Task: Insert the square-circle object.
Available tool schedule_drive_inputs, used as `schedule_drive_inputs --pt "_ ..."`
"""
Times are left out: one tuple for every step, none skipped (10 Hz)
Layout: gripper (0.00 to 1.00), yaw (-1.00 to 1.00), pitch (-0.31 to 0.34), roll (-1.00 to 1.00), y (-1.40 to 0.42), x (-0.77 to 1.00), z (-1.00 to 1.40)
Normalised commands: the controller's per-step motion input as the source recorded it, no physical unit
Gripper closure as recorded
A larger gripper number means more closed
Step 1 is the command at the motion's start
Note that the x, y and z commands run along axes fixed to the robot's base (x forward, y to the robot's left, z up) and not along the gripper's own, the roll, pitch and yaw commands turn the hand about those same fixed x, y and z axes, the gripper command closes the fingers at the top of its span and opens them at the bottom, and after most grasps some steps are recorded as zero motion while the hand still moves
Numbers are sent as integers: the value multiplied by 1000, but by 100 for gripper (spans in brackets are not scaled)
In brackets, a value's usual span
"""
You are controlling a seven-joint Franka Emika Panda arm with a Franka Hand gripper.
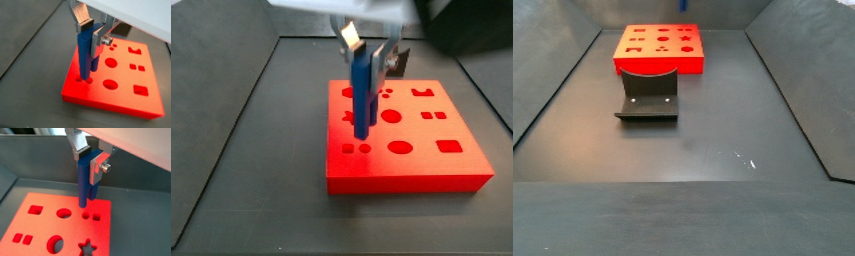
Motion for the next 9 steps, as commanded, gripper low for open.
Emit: schedule_drive_inputs --pt "100 -800 229 103 100 0 -423" --pt "100 -786 293 93 77 0 -383" --pt "100 -777 347 63 43 -14 -306" --pt "100 -817 344 21 29 -49 -220" --pt "100 -786 416 -36 91 0 -129" --pt "100 -740 420 -80 0 0 0" --pt "100 -749 391 -107 0 0 0" --pt "100 -757 309 -224 -63 97 100" --pt "100 -731 101 -321 -23 260 231"
